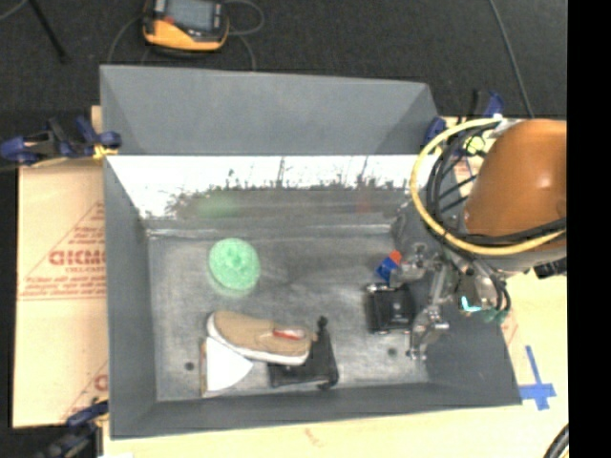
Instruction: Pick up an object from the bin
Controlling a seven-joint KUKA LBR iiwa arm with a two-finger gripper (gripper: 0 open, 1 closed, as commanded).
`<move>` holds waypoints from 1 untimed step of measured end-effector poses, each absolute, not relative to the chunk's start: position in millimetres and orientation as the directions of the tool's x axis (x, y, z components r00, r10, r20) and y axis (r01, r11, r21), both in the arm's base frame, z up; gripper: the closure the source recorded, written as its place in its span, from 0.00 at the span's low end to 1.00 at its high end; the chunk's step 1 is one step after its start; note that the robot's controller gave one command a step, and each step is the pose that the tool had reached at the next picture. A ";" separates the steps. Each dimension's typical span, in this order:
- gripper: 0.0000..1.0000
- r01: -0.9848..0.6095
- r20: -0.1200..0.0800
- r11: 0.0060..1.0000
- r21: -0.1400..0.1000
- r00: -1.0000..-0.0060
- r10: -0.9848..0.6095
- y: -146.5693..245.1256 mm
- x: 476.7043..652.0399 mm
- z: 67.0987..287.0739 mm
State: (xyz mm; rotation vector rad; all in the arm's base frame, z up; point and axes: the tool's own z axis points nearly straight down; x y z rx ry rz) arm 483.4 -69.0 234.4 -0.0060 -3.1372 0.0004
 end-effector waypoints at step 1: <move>0.00 0.002 -0.003 1.000 -0.001 -1.000 0.002 -68.9 485.0 237.8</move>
Offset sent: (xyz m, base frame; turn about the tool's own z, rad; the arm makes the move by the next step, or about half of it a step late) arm 0.0277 0.0160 -0.1446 -0.2016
